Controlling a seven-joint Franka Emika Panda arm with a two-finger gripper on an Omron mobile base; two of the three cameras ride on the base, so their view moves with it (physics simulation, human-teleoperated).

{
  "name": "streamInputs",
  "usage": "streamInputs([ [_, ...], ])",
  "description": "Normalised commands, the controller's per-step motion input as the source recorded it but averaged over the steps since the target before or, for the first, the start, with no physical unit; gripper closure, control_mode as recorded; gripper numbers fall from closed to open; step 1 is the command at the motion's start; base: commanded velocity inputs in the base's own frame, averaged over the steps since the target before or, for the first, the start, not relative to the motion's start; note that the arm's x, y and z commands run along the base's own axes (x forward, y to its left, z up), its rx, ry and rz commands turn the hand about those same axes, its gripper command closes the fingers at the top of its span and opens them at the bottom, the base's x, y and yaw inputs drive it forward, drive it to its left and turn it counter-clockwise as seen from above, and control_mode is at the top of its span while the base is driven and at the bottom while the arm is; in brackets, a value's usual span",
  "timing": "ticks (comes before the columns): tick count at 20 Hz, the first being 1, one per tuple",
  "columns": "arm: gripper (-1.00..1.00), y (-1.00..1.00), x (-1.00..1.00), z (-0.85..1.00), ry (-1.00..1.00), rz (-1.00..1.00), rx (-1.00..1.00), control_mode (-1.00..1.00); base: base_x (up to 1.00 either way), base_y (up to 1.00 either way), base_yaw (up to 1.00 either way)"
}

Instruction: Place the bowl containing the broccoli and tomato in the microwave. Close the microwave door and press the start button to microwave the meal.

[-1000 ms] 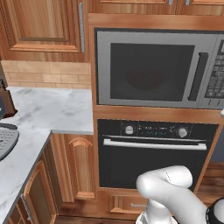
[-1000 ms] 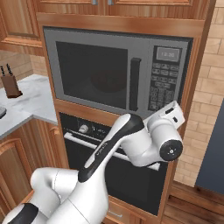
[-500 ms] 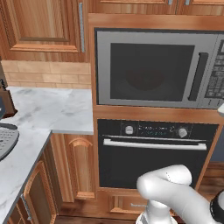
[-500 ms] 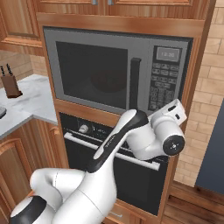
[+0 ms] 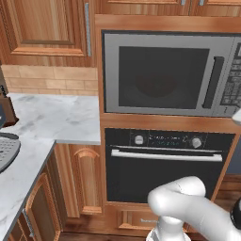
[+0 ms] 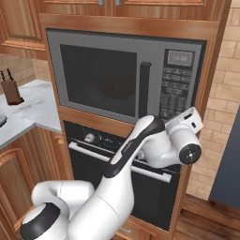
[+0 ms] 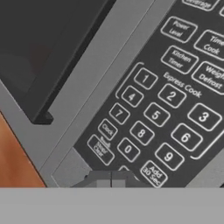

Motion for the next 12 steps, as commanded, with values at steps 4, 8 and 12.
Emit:
streamInputs([
  [4, 1.0, -0.14, 0.23, -0.11, 0.0, 0.0, 0.0, -1.0, 0.0, 0.0, 0.0],
  [8, 1.0, -0.11, 0.23, -0.13, 0.0, 0.0, 0.0, -1.0, 0.0, 0.0, 0.0],
  [12, 1.0, -0.1, 0.26, -0.08, 0.0, -0.01, 0.0, -1.0, 0.0, 0.0, 0.0],
])
